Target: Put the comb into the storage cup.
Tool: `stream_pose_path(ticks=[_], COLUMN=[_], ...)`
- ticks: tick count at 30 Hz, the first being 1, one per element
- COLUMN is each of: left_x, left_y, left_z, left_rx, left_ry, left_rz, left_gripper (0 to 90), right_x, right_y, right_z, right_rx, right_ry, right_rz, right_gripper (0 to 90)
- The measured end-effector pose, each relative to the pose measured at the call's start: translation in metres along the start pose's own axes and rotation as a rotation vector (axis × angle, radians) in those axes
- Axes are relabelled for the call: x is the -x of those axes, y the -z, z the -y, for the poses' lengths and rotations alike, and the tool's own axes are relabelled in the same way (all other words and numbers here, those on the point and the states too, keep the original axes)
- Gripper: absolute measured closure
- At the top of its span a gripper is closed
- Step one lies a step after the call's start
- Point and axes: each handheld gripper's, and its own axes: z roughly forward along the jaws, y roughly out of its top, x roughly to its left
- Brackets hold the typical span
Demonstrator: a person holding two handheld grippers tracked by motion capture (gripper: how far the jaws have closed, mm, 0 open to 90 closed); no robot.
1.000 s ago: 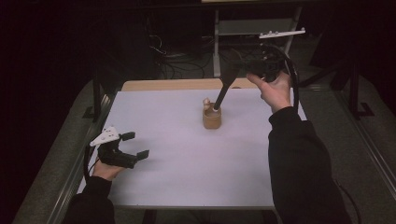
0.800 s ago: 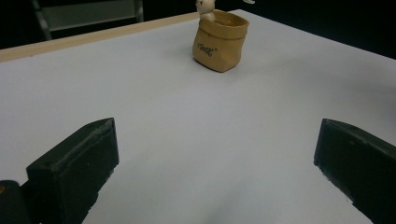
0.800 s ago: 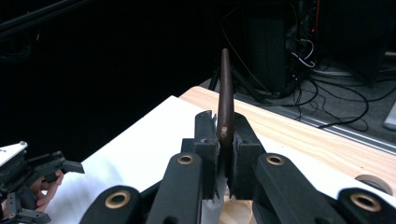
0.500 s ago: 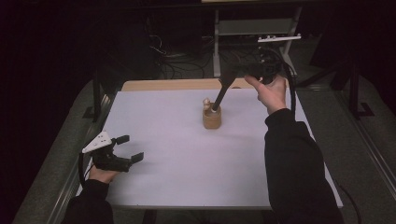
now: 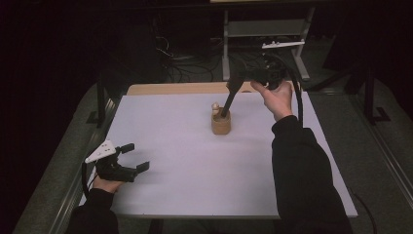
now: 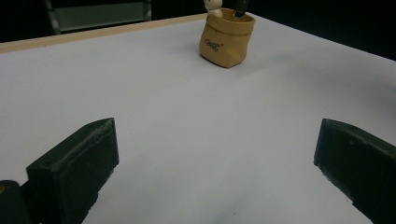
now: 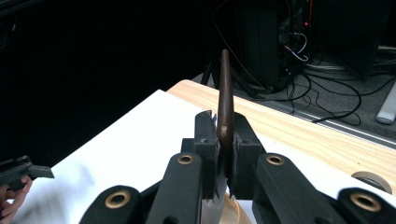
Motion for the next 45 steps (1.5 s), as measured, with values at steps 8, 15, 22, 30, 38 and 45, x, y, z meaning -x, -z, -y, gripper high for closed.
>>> stream_pose_path(ticks=[8, 15, 22, 30, 38, 45], left_x=[0.000, 0.000, 0.000, -0.001, -0.001, -0.001], left_y=[0.001, 0.002, 0.003, 0.004, 0.004, 0.004], left_z=[0.002, 0.002, 0.002, 0.003, 0.003, 0.003], left_rx=[-0.002, 0.010, 0.005, 0.007, 0.006, 0.004], left_ry=[-0.007, -0.003, -0.012, -0.010, -0.006, -0.009], left_rz=[-0.006, -0.010, -0.014, -0.015, -0.016, -0.016], left_gripper=[0.0, 0.0, 0.0, 0.0, 0.0, 0.0], right_x=[0.007, 0.012, 0.015, 0.024, 0.025, 0.025], right_y=[-0.006, -0.010, -0.013, -0.020, -0.024, -0.028], right_z=[0.012, 0.018, 0.022, 0.032, 0.036, 0.039], right_rx=[0.009, 0.010, 0.009, 0.008, 0.008, 0.000], right_ry=[-0.012, -0.022, -0.026, -0.058, -0.067, -0.068], right_rz=[0.006, 0.012, 0.016, 0.008, 0.007, 0.011], right_gripper=[82.7, 82.7, 82.7, 82.7, 82.7, 82.6])
